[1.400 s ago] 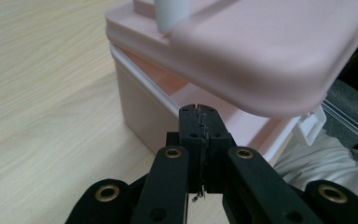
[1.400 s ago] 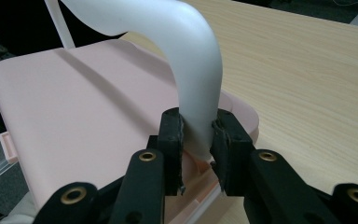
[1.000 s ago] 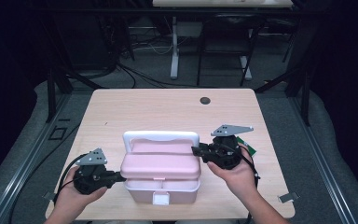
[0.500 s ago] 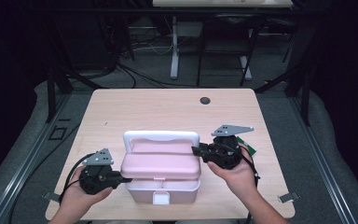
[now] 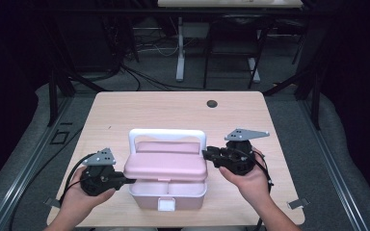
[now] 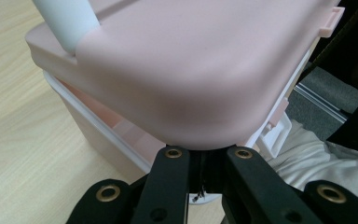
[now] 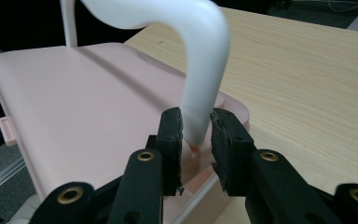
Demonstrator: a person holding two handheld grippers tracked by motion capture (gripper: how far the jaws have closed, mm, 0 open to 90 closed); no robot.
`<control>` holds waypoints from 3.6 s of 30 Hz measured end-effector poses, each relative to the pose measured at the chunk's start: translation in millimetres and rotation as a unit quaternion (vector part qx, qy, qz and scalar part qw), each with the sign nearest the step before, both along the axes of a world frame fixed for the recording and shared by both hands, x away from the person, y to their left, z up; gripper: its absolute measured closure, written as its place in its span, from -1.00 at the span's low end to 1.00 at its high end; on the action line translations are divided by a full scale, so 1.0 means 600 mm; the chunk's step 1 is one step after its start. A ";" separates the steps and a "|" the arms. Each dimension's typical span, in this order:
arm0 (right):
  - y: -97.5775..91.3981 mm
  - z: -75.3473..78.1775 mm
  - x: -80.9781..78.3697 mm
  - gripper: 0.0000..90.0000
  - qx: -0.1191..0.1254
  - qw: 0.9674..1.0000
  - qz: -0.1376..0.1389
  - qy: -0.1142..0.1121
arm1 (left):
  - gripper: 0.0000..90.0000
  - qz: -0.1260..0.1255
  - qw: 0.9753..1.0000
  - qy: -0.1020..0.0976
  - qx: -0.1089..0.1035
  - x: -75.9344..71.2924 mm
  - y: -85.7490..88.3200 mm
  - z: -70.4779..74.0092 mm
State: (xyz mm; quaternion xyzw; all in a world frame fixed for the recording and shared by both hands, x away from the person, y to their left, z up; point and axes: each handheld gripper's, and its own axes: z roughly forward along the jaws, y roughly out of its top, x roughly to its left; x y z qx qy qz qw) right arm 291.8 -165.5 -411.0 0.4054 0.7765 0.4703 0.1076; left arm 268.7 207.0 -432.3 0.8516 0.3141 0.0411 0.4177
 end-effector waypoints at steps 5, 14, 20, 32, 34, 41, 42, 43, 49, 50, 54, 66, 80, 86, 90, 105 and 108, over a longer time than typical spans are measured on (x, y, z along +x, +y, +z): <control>-0.016 0.003 -0.007 0.63 -0.002 1.000 -0.002 0.002 | 0.99 0.004 1.000 -0.007 -0.004 0.008 -0.001 0.015; -0.026 -0.005 -0.014 0.76 -0.011 1.000 -0.009 0.005 | 0.99 0.013 1.000 -0.010 -0.012 0.029 -0.002 0.044; -0.025 -0.013 -0.021 0.86 -0.018 1.000 -0.007 0.006 | 0.99 0.020 1.000 -0.016 -0.013 0.043 -0.003 0.060; 0.000 -0.048 -0.037 0.89 -0.027 0.999 0.017 0.011 | 0.99 0.040 0.999 -0.026 -0.017 0.075 -0.007 0.087; 0.005 -0.054 -0.039 0.89 -0.033 0.999 0.018 0.011 | 0.99 0.043 0.999 -0.027 -0.016 0.079 -0.008 0.090; 0.019 -0.075 -0.044 0.92 -0.037 0.999 0.033 0.017 | 0.99 0.051 0.998 -0.028 -0.018 0.096 -0.011 0.097; 0.021 -0.077 -0.044 0.92 -0.037 0.999 0.033 0.016 | 0.99 0.053 0.998 -0.030 -0.015 0.099 -0.012 0.099; 0.023 -0.079 -0.044 0.92 -0.038 0.998 0.034 0.019 | 0.99 0.054 0.998 -0.030 -0.017 0.102 -0.012 0.099; 0.030 -0.086 -0.045 0.92 -0.039 0.998 0.040 0.021 | 0.98 0.060 0.998 -0.026 -0.020 0.114 -0.013 0.099; 0.031 -0.087 -0.045 0.92 -0.038 0.998 0.040 0.020 | 0.98 0.062 0.998 -0.024 -0.021 0.115 -0.013 0.098; 0.034 -0.090 -0.045 0.92 -0.038 0.998 0.042 0.019 | 0.98 0.065 0.997 -0.024 -0.020 0.122 -0.012 0.098; 0.039 -0.096 -0.047 0.94 -0.034 0.998 0.054 0.023 | 0.98 0.079 0.997 -0.021 -0.019 0.142 -0.015 0.094; 0.047 -0.105 -0.052 0.94 -0.034 0.997 0.059 0.028 | 0.96 0.082 0.996 -0.012 -0.018 0.158 -0.022 0.086; 0.049 -0.107 -0.050 0.94 -0.033 0.997 0.063 0.031 | 0.96 0.083 0.996 -0.008 -0.015 0.168 -0.022 0.083; 0.053 -0.110 -0.050 0.94 -0.037 0.997 0.067 0.032 | 0.96 0.087 0.996 -0.005 -0.014 0.174 -0.020 0.080; 0.057 -0.117 -0.054 0.95 -0.034 0.997 0.067 0.026 | 0.93 0.099 0.995 0.000 -0.004 0.187 -0.019 0.072; 0.059 -0.120 -0.054 0.95 -0.037 0.996 0.071 0.032 | 0.93 0.101 0.995 0.002 -0.002 0.189 -0.020 0.071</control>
